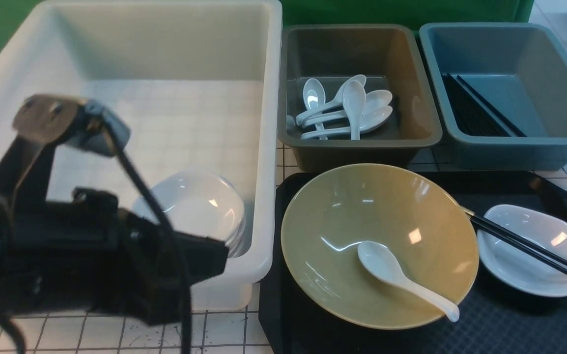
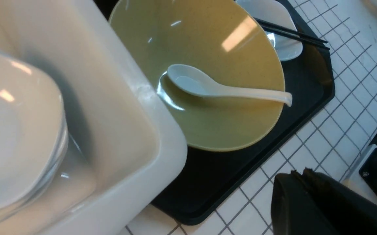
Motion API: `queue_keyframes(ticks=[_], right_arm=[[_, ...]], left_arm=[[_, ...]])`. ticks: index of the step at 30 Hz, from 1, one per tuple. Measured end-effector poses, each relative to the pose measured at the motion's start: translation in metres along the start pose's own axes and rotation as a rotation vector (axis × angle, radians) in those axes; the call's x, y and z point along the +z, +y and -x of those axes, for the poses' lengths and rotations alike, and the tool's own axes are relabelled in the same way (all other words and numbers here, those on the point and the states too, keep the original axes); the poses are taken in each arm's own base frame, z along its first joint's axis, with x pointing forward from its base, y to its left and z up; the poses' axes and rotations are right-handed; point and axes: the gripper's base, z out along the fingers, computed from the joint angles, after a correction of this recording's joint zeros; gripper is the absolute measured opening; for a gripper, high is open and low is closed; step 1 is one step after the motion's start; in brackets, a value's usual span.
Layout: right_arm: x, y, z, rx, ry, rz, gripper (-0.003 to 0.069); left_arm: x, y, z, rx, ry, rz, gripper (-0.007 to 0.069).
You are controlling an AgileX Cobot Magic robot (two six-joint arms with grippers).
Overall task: On white black table put chopsticks spoon bowls plates into blue grey white boxes.
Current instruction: 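Move the grippers toward the tableware on the black tray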
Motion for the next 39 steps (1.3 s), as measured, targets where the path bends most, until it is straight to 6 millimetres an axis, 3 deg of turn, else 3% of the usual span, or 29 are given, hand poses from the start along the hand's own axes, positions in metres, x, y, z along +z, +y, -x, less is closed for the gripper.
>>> queue_keyframes(ticks=[6, 8, 11, 15, 19, 24, 32, 39], right_arm=[[0.022, 0.005, 0.042, -0.208, 0.171, -0.031, 0.0236], [0.033, 0.000, 0.055, -0.238, 0.218, -0.063, 0.0236], [0.055, -0.026, 0.071, -0.253, 0.352, -0.122, 0.0236], [0.075, -0.055, 0.081, -0.303, 0.418, -0.137, 0.0236], [0.097, -0.071, 0.090, -0.394, 0.391, -0.140, 0.0246], [0.126, -0.080, 0.094, -0.459, 0.407, -0.132, 0.0316], [0.164, -0.094, 0.100, -0.482, 0.455, -0.137, 0.0512], [0.182, -0.113, 0.105, -0.439, 0.476, -0.147, 0.0538]], left_arm=[[-0.003, -0.003, 0.006, -0.006, -0.037, -0.014, -0.0001], [-0.004, -0.004, 0.005, -0.004, -0.031, -0.018, -0.0001], [-0.011, -0.008, 0.001, 0.006, -0.012, -0.034, -0.0001], [-0.024, -0.013, -0.003, 0.025, -0.039, -0.045, -0.0001], [-0.035, -0.018, -0.005, 0.040, -0.074, -0.053, -0.0001], [-0.044, -0.022, -0.008, 0.051, -0.098, -0.061, -0.0001], [-0.048, -0.023, -0.009, 0.054, -0.105, -0.067, -0.0001], [-0.048, -0.023, -0.009, 0.057, -0.105, -0.067, -0.0001]])
